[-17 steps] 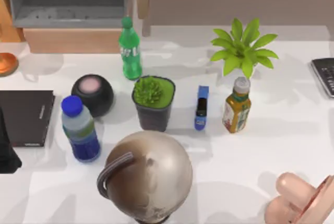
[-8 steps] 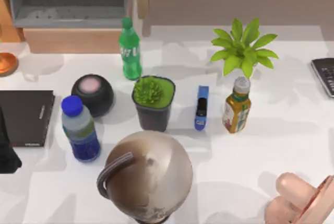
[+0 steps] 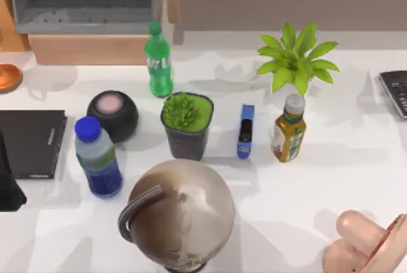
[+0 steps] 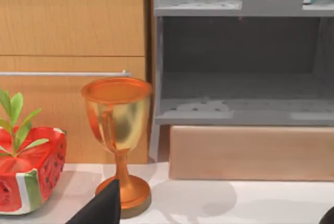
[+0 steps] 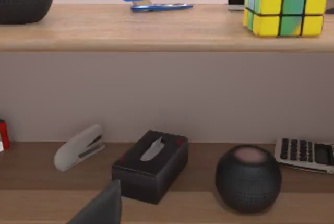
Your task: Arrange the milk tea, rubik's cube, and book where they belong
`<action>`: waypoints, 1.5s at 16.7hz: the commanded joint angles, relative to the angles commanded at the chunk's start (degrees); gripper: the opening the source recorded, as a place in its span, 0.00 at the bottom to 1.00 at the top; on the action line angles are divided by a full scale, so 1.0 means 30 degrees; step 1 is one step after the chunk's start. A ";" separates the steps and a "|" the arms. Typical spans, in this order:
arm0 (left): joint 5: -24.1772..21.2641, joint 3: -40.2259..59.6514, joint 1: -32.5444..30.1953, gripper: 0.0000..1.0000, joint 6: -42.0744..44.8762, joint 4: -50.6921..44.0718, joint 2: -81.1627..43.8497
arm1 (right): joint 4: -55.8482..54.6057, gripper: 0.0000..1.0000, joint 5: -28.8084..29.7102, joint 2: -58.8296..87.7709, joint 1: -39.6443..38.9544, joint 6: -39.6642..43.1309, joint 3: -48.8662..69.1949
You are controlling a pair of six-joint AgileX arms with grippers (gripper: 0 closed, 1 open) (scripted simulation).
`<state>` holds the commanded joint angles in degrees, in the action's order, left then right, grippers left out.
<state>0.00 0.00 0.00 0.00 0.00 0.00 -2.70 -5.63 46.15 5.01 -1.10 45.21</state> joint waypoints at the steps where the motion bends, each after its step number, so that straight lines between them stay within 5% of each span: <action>1: 0.0000 0.0000 0.0000 1.00 0.0000 0.0000 0.0000 | 0.0100 1.00 0.0191 -0.2240 -0.0218 0.0021 -0.2139; 10: 0.0000 0.0000 0.0000 1.00 0.0000 0.0000 0.0000 | 0.0848 1.00 0.1755 -1.4761 -0.1592 0.0334 -1.4460; 19: 0.0136 0.0549 -0.0129 1.00 -0.0010 0.0357 -0.0604 | 0.0899 1.00 0.1876 -1.5384 -0.1669 0.0367 -1.5069; 25: 0.1154 0.5902 -0.1344 1.00 -0.0072 0.3276 -0.7186 | 0.0899 1.00 0.1876 -1.5384 -0.1669 0.0367 -1.5069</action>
<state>3.46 17.71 -4.03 -0.22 9.83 -21.56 0.00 0.00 0.00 0.00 0.00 0.00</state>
